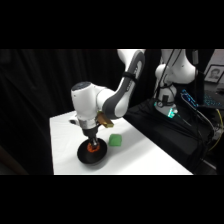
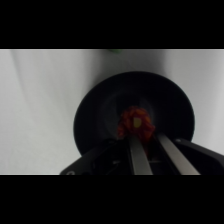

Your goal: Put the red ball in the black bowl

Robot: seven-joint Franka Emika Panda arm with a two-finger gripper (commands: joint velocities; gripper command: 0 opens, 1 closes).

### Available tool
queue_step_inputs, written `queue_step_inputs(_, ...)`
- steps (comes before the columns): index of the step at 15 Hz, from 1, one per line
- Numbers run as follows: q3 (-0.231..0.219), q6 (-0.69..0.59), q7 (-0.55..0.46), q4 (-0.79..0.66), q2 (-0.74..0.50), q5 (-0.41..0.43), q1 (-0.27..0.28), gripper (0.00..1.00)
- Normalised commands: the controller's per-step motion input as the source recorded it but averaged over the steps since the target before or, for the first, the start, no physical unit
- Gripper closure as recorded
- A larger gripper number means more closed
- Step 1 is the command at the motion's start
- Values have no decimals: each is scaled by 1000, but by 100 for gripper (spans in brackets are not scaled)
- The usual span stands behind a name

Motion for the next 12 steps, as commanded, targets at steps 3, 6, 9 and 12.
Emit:
queue_step_inputs(3,-8,-30,-1,143,23,54,35,34)
queue_step_inputs(6,-18,-97,-31,159,3,41,14,11)
queue_step_inputs(9,-13,-271,-36,145,-70,60,-5,0)
queue_step_inputs(12,4,-344,-66,91,-197,78,-27,0)
